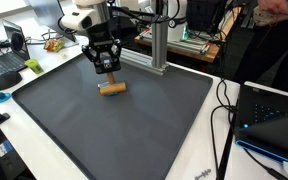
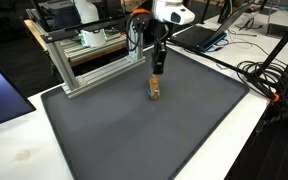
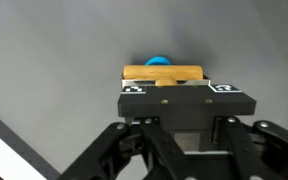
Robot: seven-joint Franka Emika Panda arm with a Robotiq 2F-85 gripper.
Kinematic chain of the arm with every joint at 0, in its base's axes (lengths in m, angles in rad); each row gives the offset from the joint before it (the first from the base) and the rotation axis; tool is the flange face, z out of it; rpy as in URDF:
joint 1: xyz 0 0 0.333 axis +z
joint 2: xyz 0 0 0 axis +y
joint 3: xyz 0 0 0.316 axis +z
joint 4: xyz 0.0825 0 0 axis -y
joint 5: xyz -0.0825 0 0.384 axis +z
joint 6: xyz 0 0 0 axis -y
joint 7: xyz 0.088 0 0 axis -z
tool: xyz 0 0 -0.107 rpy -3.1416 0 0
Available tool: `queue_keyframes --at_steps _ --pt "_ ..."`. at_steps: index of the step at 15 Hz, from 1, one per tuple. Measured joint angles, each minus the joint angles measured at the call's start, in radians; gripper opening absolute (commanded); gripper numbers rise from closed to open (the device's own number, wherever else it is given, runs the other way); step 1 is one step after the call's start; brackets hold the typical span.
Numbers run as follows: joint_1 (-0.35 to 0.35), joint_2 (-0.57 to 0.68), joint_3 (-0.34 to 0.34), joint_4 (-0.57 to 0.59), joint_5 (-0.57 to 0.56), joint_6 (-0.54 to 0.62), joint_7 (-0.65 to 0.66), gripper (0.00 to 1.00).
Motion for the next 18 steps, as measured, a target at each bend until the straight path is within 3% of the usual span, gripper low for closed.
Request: queue_keyframes --at_steps 6,18 --pt "0.011 -0.006 0.000 -0.007 -0.056 -0.012 -0.028 0.22" --pt "0.019 -0.005 0.003 -0.011 -0.065 0.000 -0.029 0.22"
